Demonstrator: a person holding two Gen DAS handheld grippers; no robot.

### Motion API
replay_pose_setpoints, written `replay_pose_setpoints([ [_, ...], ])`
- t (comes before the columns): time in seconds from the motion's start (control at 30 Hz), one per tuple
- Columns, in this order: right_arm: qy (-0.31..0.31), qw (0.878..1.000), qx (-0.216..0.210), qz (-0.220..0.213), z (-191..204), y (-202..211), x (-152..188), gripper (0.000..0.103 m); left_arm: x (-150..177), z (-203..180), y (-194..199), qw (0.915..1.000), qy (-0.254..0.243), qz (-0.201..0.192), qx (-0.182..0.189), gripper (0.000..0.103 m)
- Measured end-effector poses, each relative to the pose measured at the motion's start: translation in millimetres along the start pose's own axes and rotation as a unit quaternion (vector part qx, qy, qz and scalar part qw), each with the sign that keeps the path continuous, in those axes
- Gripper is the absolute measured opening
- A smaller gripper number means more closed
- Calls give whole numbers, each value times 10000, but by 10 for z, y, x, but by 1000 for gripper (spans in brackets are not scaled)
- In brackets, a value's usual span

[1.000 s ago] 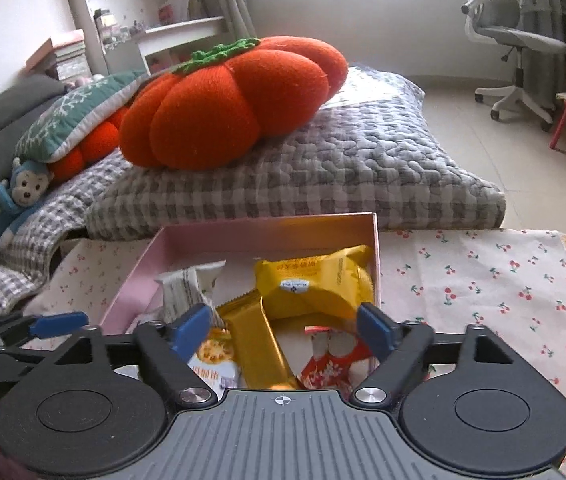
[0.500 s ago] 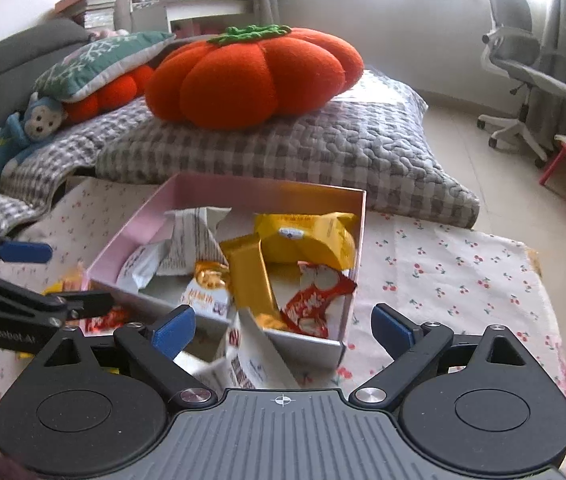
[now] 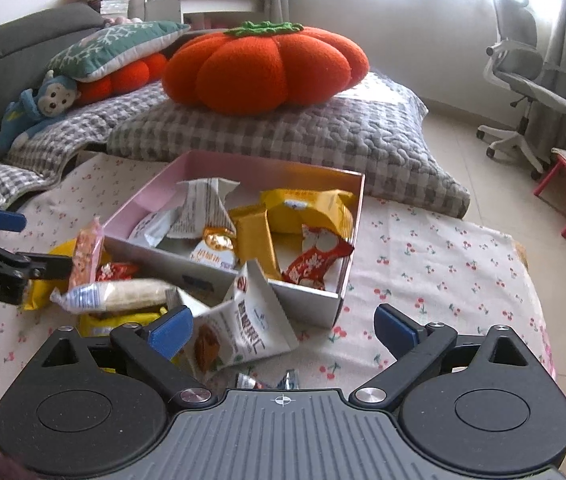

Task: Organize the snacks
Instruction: 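Move the left gripper to a yellow pack while the right approaches a wrapped chocolate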

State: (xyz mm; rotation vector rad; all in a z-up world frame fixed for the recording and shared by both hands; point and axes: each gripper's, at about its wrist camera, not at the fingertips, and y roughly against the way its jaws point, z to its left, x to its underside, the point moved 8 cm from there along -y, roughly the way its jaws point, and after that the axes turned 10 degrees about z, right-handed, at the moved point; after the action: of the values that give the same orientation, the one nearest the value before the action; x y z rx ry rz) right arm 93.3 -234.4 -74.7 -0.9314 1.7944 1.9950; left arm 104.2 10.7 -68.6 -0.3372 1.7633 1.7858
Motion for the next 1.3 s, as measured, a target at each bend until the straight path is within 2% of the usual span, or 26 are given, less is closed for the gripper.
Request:
replay_pose_setpoints([
  [0.33,93,9997,50,242,21,-100,302,99,283,341,-75,9997,92,136,-183,102],
  [0.57,203,9993,-13,304,76,-134,389,99,383,431,-155,9996,-237,-32,-130,102],
  [0.83,280,9992,-142,251,130,-164,426,99,408,487,-290,9993,-352,-120,25,102],
  [1.03,440,9980,-405,196,265,-181,427,99,392,494,-374,9991,-374,-160,122,102],
  [1.3,246,9987,-309,337,175,-340,444,99,327,502,-438,9988,-330,-229,290,101],
])
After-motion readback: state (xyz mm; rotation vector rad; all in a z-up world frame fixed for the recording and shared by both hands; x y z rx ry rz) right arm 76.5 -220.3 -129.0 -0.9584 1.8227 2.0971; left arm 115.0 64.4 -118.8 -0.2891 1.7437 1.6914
